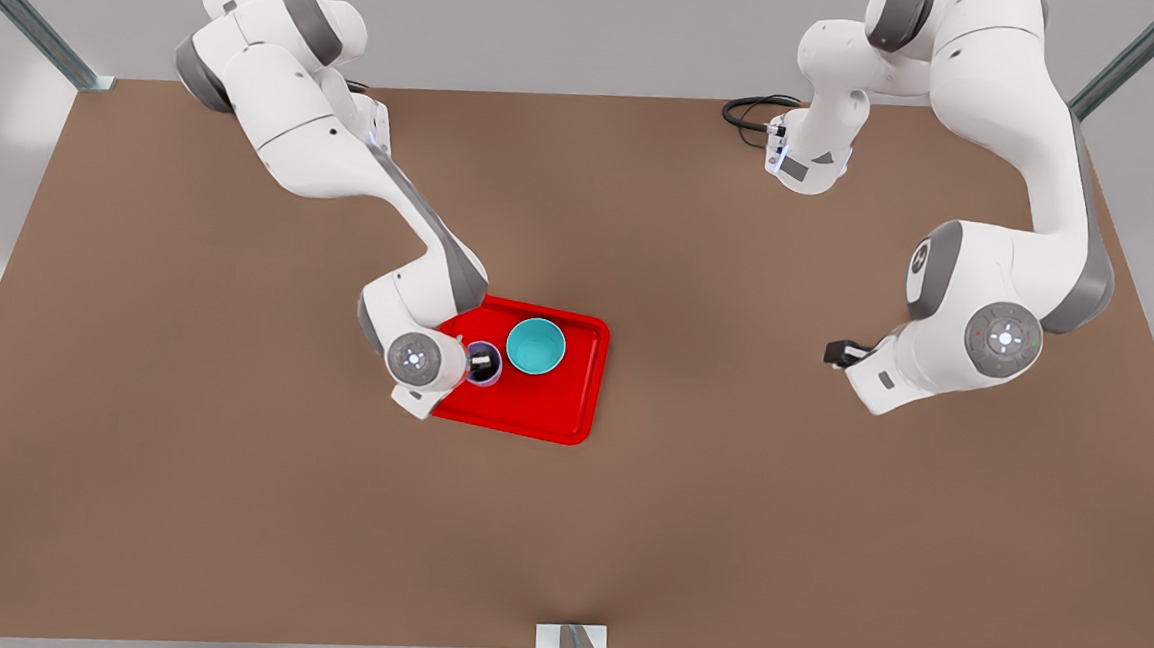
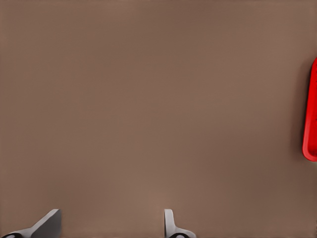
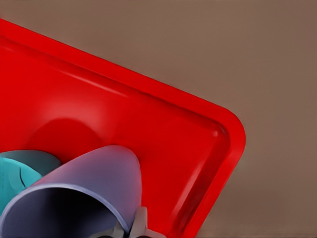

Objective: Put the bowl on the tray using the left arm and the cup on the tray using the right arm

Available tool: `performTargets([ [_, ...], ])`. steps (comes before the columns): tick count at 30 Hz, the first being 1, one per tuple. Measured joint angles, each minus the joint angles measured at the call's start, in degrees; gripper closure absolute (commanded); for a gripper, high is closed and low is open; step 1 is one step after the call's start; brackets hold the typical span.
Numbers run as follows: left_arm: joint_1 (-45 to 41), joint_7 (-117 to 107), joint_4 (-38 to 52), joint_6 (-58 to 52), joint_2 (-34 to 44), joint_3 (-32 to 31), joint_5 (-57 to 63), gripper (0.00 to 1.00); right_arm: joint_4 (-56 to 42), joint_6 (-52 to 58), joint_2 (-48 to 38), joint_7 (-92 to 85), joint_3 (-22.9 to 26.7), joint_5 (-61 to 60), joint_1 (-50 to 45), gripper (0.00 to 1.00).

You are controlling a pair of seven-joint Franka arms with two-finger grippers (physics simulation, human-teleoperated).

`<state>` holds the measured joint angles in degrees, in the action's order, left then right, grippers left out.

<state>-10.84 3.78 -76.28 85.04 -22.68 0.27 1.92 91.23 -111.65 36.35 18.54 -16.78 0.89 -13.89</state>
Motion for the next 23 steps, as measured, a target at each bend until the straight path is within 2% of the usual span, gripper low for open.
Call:
performTargets([
  [1, 0.0, 0.0, 0.1, 0.0, 0.0, 0.0, 0.0, 0.0, 0.0, 0.2, 0.1, 0.3, 0.0, 0.2, 0.0, 0.37],
  [2, 0.0, 0.0, 0.0, 0.0, 0.0, 0.0, 0.0, 0.0, 0.0, 0.2, 0.1, 0.4, 0.0, 0.3, 0.0, 0.1],
  [3, 0.0, -0.1, 0.0, 0.0, 0.0, 0.0, 0.0, 0.0, 0.0, 0.1, 0.1, 0.4, 0.0, 0.3, 0.0, 0.06],
  [10, -0.1, -0.2, 0.0, 0.0, -0.1, 0.0, -0.1, 0.0, -1.0, 0.3, -0.2, 0.4, 0.0, 0.2, 0.2, 0.0],
  [14, -0.1, -1.1, 0.8, -0.8, 0.1, -0.3, -0.6, 0.0, -13.3, 8.8, -0.9, 3.0, -0.4, -0.1, 0.2, 0.0],
  [16, 0.0, -1.1, 1.1, -1.4, 0.1, 0.0, -1.1, 0.0, -13.5, 8.0, -6.8, 2.3, 4.5, 2.8, 1.0, 0.0],
  [17, -0.1, -1.1, 1.1, -1.4, 0.1, 0.0, -1.3, 0.0, -12.8, 9.7, -13.9, 1.7, 6.3, 2.4, 3.8, 0.0],
  [19, -0.1, -1.1, 1.6, -1.3, 0.0, 0.2, -1.6, 0.0, -12.2, 19.2, -23.5, 1.7, 6.5, 2.5, 9.1, 0.0],
  [20, -0.1, -1.1, 2.0, -1.6, 0.1, 0.2, -1.7, 0.0, -11.7, 21.0, -25.7, 2.8, 8.7, 2.5, 9.3, 0.0],
  [22, 0.0, -1.1, 2.3, -1.8, -0.1, 0.2, -1.8, 0.0, -10.1, 26.4, -28.6, -2.8, 16.5, -3.1, 10.0, 0.0],
  [23, -0.1, -1.1, 2.3, -1.8, -0.1, 0.2, -1.8, 0.0, -6.4, 24.3, -28.8, -7.3, 20.2, -4.8, 11.5, 0.0],
])
